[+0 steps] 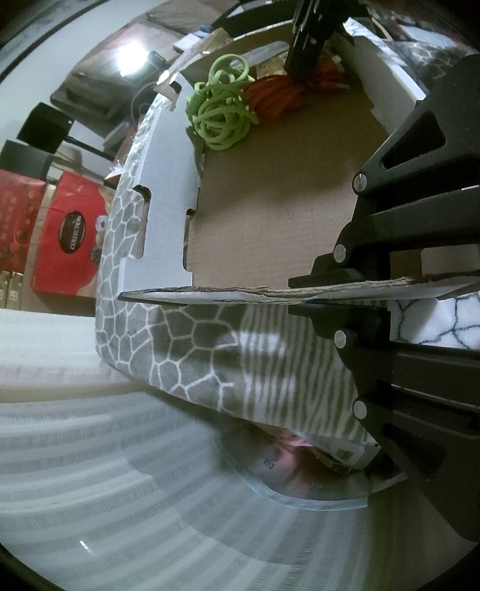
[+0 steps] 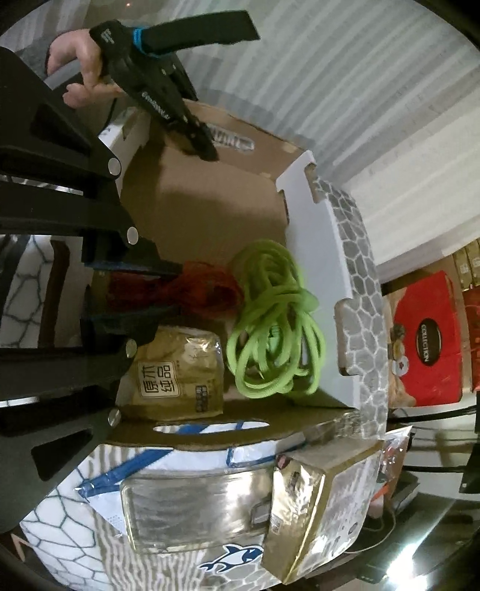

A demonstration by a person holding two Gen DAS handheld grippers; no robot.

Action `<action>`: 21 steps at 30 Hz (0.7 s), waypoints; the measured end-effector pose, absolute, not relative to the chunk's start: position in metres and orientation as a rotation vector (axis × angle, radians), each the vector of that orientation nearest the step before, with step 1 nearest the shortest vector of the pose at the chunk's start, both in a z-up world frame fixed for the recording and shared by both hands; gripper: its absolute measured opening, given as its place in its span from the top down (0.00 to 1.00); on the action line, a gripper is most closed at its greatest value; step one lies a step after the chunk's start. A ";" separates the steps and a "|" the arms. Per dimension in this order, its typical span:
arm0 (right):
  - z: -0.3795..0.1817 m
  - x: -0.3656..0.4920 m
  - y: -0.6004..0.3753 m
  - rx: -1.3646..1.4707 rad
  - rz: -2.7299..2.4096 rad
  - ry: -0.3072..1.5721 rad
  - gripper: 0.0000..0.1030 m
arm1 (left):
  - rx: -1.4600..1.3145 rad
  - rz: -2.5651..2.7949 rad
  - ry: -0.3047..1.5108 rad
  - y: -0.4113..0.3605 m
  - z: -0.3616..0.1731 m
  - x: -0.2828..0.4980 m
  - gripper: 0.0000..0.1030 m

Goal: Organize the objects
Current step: 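Lower the red rope into the tray beside the green rope and release, then grasp the gold foil packet by its edge with the right tool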

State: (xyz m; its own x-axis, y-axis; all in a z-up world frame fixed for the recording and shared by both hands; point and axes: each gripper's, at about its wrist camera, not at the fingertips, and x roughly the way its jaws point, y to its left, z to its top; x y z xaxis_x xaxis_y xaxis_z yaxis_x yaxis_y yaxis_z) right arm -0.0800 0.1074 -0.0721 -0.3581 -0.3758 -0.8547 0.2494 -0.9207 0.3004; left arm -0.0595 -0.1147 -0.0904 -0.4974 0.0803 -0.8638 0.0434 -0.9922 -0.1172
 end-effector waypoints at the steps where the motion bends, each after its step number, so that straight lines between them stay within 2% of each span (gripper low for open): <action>1: -0.069 -0.079 0.109 1.493 -2.303 -0.172 0.75 | -1.565 2.693 -0.192 -0.115 -0.090 -0.060 0.94; 14: -0.017 -0.082 0.183 1.376 -2.413 -0.263 0.60 | -1.565 2.693 -0.193 -0.115 -0.090 -0.060 0.94; 21: -0.012 -0.101 0.245 1.407 -2.575 -0.292 0.58 | -1.565 2.693 -0.192 -0.115 -0.090 -0.060 0.95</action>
State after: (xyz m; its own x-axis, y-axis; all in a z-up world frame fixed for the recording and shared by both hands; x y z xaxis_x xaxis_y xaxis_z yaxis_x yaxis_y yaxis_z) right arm -0.1014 0.2449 -0.0123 -0.5302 -0.2613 -0.8066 0.0738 -0.9619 0.2631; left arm -0.0597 -0.1146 -0.0904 -0.4968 0.0797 -0.8642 0.0440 -0.9922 -0.1168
